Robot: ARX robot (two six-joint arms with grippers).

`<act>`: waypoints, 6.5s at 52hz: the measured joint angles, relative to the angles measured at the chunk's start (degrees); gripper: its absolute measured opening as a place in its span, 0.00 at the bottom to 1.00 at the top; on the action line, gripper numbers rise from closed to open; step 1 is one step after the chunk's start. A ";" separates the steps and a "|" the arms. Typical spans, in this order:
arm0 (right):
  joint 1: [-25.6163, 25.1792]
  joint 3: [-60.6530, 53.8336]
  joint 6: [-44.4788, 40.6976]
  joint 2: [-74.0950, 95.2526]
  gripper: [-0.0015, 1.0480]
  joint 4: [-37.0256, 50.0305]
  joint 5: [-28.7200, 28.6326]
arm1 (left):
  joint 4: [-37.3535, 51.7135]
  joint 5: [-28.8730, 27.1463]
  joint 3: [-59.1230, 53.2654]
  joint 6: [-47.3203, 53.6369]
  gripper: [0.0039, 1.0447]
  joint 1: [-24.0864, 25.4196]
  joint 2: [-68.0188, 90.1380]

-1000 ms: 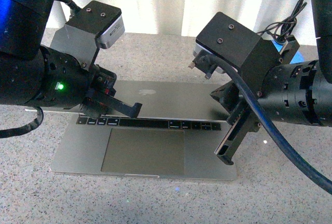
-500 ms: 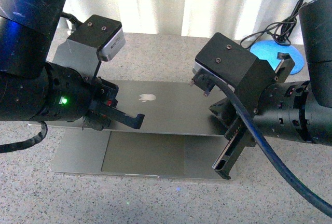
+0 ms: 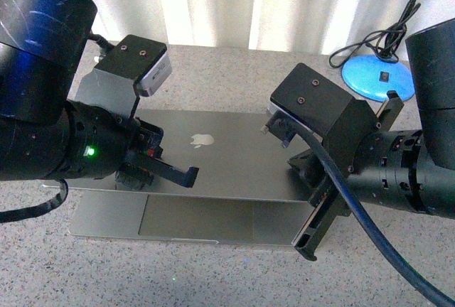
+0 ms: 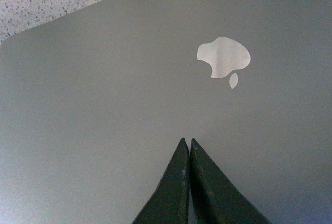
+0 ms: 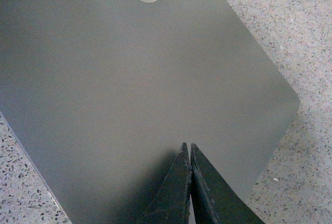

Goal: Close laptop

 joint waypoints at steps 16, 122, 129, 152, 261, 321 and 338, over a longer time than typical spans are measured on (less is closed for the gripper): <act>-0.02 -0.74 0.79 1.20 0.01 0.98 -0.26 | 1.73 0.37 -0.57 -1.51 0.03 0.00 1.60; -0.81 -2.34 2.71 6.56 0.01 1.62 -1.27 | 6.67 2.58 -2.45 -4.57 0.03 1.14 8.20; -0.68 -1.81 2.71 6.56 0.01 1.36 -1.22 | 7.21 2.71 -2.71 -5.01 0.03 1.22 8.68; 0.04 -1.57 2.91 7.45 0.01 0.85 -0.35 | 9.22 3.04 -3.89 -5.84 0.03 1.81 9.40; -11.69 -11.80 21.27 -32.76 0.69 17.94 21.42 | 60.02 -13.57 -22.47 -5.81 0.08 9.51 8.11; -23.69 -33.38 28.68 -77.50 0.01 -0.07 11.19 | 3.74 -1.86 -38.97 -4.22 0.03 21.88 -83.19; -23.69 -33.42 28.79 -86.62 0.01 -8.63 11.21 | -3.02 -1.88 -38.97 -4.22 0.03 21.88 -90.25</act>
